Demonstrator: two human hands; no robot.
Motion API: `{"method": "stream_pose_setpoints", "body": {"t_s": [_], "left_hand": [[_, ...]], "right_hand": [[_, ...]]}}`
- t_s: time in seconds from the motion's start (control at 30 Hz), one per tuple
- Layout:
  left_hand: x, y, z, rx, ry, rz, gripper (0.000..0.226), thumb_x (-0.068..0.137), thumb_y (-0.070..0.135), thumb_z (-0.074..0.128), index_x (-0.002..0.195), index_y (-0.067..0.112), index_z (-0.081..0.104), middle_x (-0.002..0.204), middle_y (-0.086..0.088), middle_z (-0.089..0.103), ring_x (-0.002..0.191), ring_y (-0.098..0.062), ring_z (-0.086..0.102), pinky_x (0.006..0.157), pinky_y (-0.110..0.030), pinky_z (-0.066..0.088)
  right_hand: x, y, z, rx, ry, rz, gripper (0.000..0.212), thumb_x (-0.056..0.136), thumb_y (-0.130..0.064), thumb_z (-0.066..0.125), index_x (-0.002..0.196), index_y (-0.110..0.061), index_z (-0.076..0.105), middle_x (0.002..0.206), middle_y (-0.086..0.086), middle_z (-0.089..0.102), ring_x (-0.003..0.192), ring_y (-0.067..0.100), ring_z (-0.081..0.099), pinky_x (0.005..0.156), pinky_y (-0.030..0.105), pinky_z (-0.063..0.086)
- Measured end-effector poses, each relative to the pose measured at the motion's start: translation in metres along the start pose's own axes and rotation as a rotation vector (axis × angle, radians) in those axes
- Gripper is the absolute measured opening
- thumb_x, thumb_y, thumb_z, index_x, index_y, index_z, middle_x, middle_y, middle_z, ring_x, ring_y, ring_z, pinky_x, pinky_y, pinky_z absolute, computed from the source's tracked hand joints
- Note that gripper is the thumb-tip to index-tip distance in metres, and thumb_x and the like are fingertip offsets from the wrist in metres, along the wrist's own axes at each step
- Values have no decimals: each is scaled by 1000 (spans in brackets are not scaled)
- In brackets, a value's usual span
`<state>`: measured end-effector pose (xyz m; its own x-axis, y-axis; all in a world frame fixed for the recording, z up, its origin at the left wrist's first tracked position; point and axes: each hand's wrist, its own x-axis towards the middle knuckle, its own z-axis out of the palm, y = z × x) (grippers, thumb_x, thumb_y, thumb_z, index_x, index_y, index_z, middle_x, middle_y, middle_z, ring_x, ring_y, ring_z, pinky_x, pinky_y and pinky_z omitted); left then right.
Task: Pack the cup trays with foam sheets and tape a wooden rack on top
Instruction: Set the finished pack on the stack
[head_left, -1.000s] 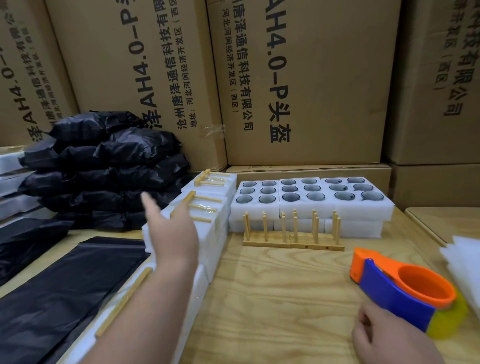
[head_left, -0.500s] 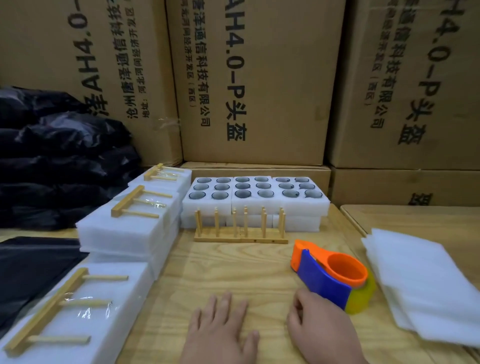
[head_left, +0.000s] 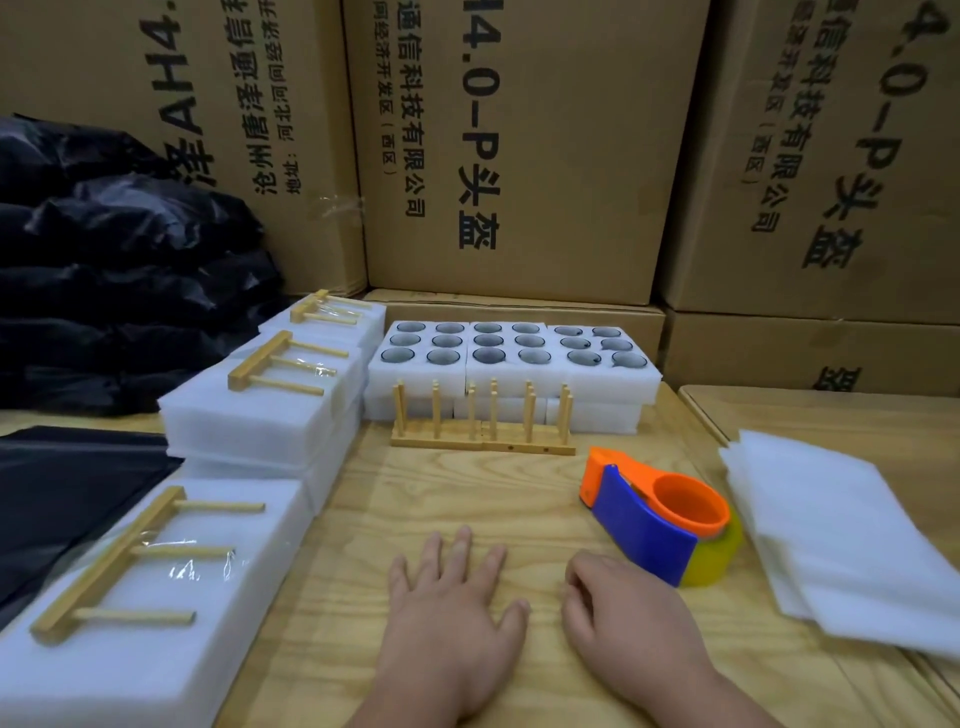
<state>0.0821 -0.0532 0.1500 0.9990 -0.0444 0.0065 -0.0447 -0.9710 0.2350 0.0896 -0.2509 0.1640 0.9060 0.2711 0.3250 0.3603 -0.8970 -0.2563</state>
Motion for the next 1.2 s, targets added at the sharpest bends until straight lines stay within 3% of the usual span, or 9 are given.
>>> {"method": "stream_pose_setpoints", "body": {"t_s": [0.17,0.43,0.6,0.7,0.77,0.93,1.0,1.1,1.2], "left_hand": [[6,1,-1,37,-12,34,80,86,75,16,160,47,1,172,9,-9,157,-20,-15,122,-58,-10],[8,-1,2,48,-14,32,82,83,77,8,159,49,2,171,10,-10,158,-18,-13,122,-58,-8],[9,-1,2,37,0,34,85,80,79,6,159,49,1,171,10,-8,158,-18,-10,123,-58,-6],[8,-1,3,40,-3,39,83,81,78,7,159,49,0,171,10,-9,158,-18,-11,123,-58,-5],[8,-1,2,41,-2,39,83,81,77,6,159,49,-1,171,10,-9,158,-19,-11,123,-58,-5],[6,0,2,41,12,39,83,81,76,6,159,48,-2,171,10,-11,157,-18,-14,123,-57,-7],[6,1,2,31,14,40,84,80,77,5,159,49,-4,171,10,-12,157,-18,-16,122,-57,-9],[7,0,2,21,20,40,85,78,78,3,158,49,-4,171,11,-13,157,-17,-17,122,-57,-10],[6,0,4,13,28,32,86,77,78,4,158,50,-5,170,12,-13,156,-16,-18,122,-56,-12]], "right_hand": [[-4,5,2,11,-25,-29,22,84,-53,37,82,-35,50,74,-16,54,78,9,57,64,25,40],[6,-7,-18,245,-125,11,17,86,-44,57,82,-29,65,65,-13,61,67,7,58,64,35,51],[74,-5,-67,354,34,-7,23,84,-45,53,72,-27,63,66,-12,64,60,6,56,56,30,45],[137,18,-92,229,183,40,20,89,-33,54,72,-26,60,63,-9,61,65,9,58,54,25,39],[179,41,-104,139,193,124,9,89,-30,54,86,-28,63,77,-12,64,73,12,61,59,26,43],[249,88,-108,-84,-70,279,46,91,-23,51,137,-28,51,131,5,59,101,29,57,76,33,43],[264,95,-102,-142,-140,314,54,92,-23,51,145,-30,43,136,9,56,106,33,55,77,34,44],[276,101,-90,-274,-265,322,63,92,-25,54,151,-35,35,143,11,51,124,39,51,98,41,48],[284,105,-76,-329,-336,315,61,93,-24,50,149,-41,35,142,11,51,128,39,47,105,46,44]]}}
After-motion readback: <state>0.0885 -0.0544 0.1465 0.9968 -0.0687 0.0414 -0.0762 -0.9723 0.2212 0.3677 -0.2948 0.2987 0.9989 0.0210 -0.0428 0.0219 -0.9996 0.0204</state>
